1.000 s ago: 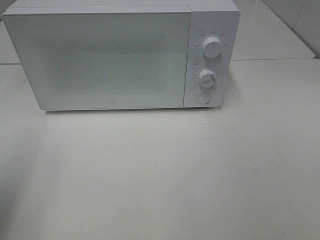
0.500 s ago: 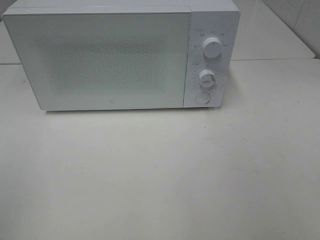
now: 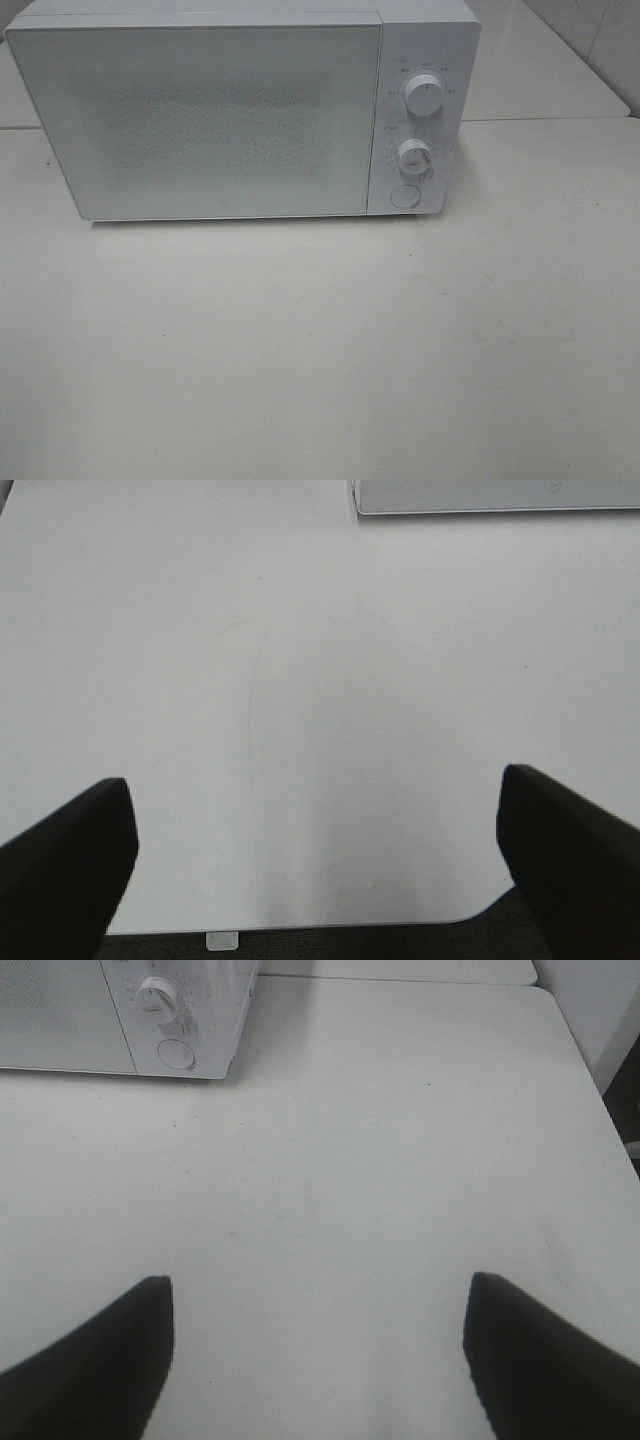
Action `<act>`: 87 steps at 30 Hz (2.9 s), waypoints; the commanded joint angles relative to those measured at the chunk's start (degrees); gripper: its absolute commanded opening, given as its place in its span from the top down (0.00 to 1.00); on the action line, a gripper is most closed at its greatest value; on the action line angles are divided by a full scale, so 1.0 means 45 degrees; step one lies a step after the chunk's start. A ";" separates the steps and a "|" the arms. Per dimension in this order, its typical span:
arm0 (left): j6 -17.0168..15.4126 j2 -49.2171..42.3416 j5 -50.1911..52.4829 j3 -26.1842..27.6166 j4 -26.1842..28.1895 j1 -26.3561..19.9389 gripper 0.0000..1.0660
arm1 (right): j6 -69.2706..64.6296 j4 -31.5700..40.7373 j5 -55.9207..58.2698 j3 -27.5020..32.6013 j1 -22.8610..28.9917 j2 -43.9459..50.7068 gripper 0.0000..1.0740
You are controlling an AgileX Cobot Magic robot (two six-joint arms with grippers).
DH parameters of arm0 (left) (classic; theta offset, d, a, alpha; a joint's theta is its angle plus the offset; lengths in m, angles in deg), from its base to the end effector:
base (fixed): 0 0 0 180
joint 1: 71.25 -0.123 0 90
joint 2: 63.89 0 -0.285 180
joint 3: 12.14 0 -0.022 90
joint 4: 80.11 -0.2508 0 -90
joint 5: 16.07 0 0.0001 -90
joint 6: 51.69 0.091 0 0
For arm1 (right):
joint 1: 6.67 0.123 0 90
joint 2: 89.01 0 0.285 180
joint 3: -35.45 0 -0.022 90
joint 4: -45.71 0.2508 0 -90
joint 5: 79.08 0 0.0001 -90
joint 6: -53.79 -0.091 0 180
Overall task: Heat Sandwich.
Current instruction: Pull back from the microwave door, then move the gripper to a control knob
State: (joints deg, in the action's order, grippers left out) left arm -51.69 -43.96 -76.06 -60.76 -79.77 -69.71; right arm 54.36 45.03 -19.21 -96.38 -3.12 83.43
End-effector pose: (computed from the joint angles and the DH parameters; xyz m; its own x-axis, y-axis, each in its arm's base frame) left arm 0.0285 -0.0012 0.2756 -0.6229 0.0138 -0.7822 0.0290 0.9996 -0.0055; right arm -0.0056 -0.0013 0.2805 -0.4303 -0.0426 -0.9017 -0.0595 0.9980 -0.0188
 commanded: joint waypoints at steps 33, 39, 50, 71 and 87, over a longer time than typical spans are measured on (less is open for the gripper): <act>0.0089 -0.3094 0.0140 -0.0051 0.0000 -0.0051 0.14 | -0.0025 -0.0064 -0.0127 0.0013 -0.0076 0.0344 0.29; 0.0089 -0.3081 0.0140 -0.0051 0.0000 -0.0051 0.14 | -0.0025 -0.0064 -0.0127 0.0013 -0.0076 0.0344 0.29; 0.0089 -0.3081 0.0140 -0.0051 0.0000 -0.0051 0.14 | -0.0025 -0.0064 -0.0127 0.0013 -0.0076 0.0344 0.29; 0.0089 -0.3081 0.0140 -0.0051 0.0000 -0.0051 0.14 | -0.0025 -0.0064 -0.0127 0.0013 -0.0076 0.0344 0.29; 0.0089 -0.3081 0.0140 -0.0051 0.0000 -0.0051 0.14 | -0.0064 0.0038 -0.0738 -0.0293 -0.0076 0.0306 0.29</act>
State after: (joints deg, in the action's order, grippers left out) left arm -51.40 -56.28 -75.89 -60.76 -79.60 -69.71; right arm 54.30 45.08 -21.21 -97.01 -3.12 83.43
